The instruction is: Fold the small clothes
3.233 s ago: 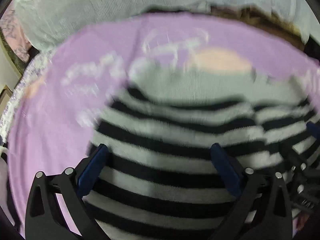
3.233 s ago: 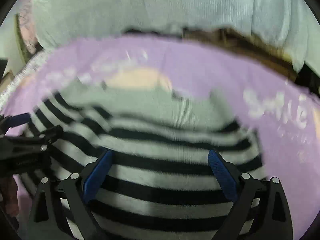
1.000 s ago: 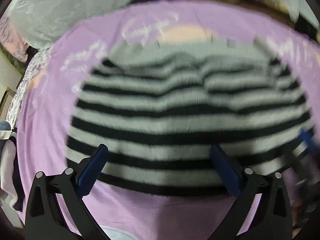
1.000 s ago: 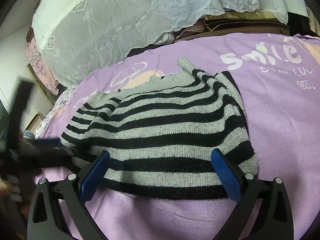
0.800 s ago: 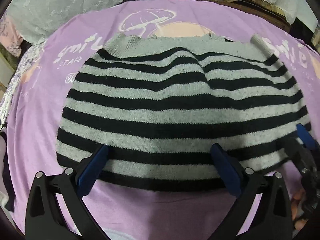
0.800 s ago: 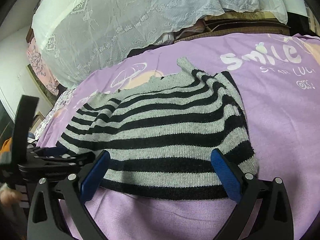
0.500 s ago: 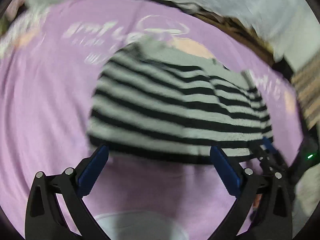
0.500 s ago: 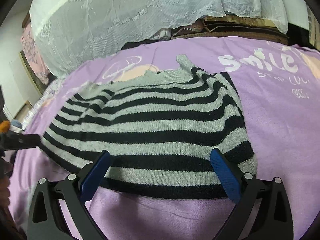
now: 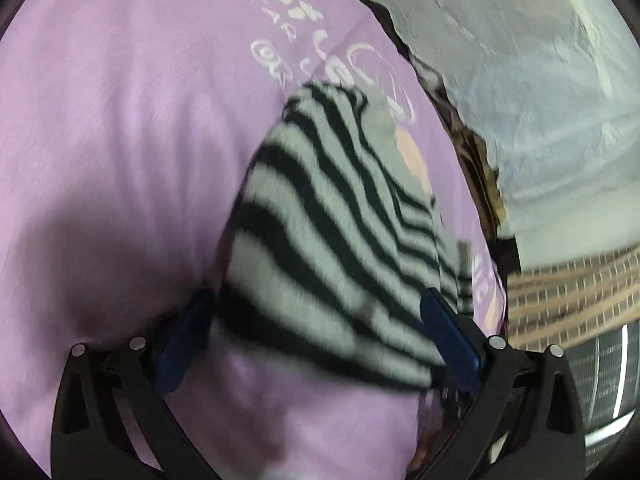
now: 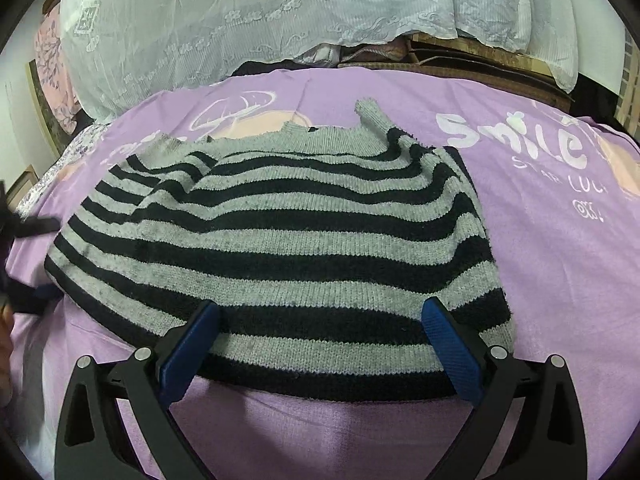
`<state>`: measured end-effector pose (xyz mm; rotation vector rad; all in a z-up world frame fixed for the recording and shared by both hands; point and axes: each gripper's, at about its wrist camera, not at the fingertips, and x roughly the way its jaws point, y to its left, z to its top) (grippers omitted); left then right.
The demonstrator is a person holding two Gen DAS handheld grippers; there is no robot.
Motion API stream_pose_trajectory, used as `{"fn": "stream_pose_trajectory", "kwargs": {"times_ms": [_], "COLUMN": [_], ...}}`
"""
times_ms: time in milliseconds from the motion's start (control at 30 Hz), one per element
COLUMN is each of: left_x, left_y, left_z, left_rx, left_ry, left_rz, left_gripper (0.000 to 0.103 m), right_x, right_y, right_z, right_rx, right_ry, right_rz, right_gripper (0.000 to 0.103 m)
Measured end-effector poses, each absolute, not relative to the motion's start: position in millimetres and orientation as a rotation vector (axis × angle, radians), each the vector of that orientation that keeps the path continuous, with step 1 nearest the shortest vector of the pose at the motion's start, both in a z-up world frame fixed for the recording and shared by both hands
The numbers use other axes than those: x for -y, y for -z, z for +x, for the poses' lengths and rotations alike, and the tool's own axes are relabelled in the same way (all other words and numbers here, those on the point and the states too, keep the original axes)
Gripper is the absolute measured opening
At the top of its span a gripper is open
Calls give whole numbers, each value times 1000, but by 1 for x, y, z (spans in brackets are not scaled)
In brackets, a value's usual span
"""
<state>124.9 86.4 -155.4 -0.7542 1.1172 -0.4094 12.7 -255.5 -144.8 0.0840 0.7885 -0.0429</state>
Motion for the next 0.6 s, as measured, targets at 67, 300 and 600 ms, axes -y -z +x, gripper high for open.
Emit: {"fn": "stream_pose_trajectory", "kwargs": {"times_ms": [67,300,600], "left_x": [-82,-96,-77], "left_y": [153,151,141], "left_z": [136,142,132], "left_rx": [-1110,-1105,-1064], "left_ry": [390,318,227], "left_rz": [-744,-783,-634], "left_gripper": [99,68,70], "right_x": [255,250,236], "right_y": [144,97,117], "right_z": [13,18,93], "right_rx": [-791,-733,-847], "right_ry": [46,64,84], "right_rz": [81,88,-23], "right_gripper": [100,100,100]}}
